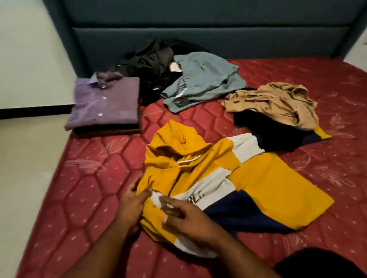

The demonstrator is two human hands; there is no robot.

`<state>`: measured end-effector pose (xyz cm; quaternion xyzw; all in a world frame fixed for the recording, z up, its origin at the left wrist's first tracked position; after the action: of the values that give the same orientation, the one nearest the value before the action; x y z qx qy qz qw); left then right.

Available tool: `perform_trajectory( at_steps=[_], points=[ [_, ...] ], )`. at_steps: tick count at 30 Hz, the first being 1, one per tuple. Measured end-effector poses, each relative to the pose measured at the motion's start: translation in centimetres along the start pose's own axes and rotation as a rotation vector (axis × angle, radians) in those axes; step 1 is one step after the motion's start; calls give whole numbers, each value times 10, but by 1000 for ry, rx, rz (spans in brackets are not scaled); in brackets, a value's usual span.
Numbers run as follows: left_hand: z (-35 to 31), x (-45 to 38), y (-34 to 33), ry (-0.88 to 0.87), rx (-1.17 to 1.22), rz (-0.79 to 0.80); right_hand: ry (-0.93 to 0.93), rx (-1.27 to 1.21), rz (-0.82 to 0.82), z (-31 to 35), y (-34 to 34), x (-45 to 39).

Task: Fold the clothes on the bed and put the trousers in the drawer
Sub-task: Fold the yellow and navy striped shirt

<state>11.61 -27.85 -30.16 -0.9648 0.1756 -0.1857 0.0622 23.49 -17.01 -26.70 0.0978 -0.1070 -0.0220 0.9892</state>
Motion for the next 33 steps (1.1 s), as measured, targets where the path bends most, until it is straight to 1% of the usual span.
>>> perform_trajectory(
  at_steps=[1,2,3,4,5,6,7,8,9,10,12,13,14,15,16,18,19,20,21,22,24,25,26,28,29,30,31,33],
  points=[
    [8,15,34,40,60,-56,-7,-85,-3,2,-7,5],
    [14,36,68,54,103,-96,-2,-110,-35,5,-15,10],
    [18,55,88,71,147,-115,8,-71,-107,1,-12,12],
    [20,75,105,81,192,-119,2,80,-150,-2,-13,16],
    [23,92,122,94,226,-136,-27,281,-142,-6,-21,18],
    [24,101,132,95,256,-145,-59,486,-95,-9,-28,18],
    [23,117,151,99,292,-189,-95,644,-26,-10,-46,20],
    [22,115,151,113,316,-198,-114,734,24,-8,-48,20],
    [20,116,155,142,359,-207,-140,731,95,-2,-55,24],
    [17,120,156,188,411,-180,-204,665,198,1,-67,29],
    [16,127,148,360,455,-70,-368,487,427,6,-81,42],
    [15,131,144,444,396,-16,-454,434,485,7,-79,47],
    [16,135,144,501,311,28,-498,439,492,11,-75,48],
    [15,139,144,528,242,60,-467,493,405,16,-63,35],
    [14,140,146,528,205,85,-368,623,257,24,-44,15],
    [13,143,150,468,223,132,-104,903,-59,47,-10,-22],
    [13,144,152,430,246,152,12,961,-141,58,-1,-34],
    [11,143,155,389,269,181,70,969,-132,59,2,-48],
    [10,142,156,361,285,207,63,960,-62,57,1,-58],
    [7,139,158,339,287,222,-8,928,31,48,0,-70],
    [0,135,158,329,266,271,-227,884,229,21,-5,-79],
    [-7,131,159,335,240,299,-299,930,303,16,-6,-84],
    [-14,130,156,345,192,334,-326,1033,377,14,-6,-85],
    [-41,120,154,327,56,378,-337,1203,488,26,-5,-86],
    [-60,112,155,287,-13,351,-341,1217,508,37,-2,-85],
    [-88,100,156,221,-89,283,-331,1162,449,56,9,-91],
    [-113,90,160,161,-170,194,-289,1085,323,79,23,-96],
    [-191,71,158,-4,-333,29,-20,1024,-104,166,76,-112]
  ],
)
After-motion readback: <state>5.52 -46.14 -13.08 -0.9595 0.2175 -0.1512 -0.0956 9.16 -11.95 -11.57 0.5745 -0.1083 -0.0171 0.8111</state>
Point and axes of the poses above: each hand's wrist, its own x-axis away from the middle knuckle, its own y-axis out of the back of the hand, z = x × y, the point moved 8 cm from there along -x, towards the middle knuckle, and after that the axes turned 4 degrees about y, right-handed, at the moved point
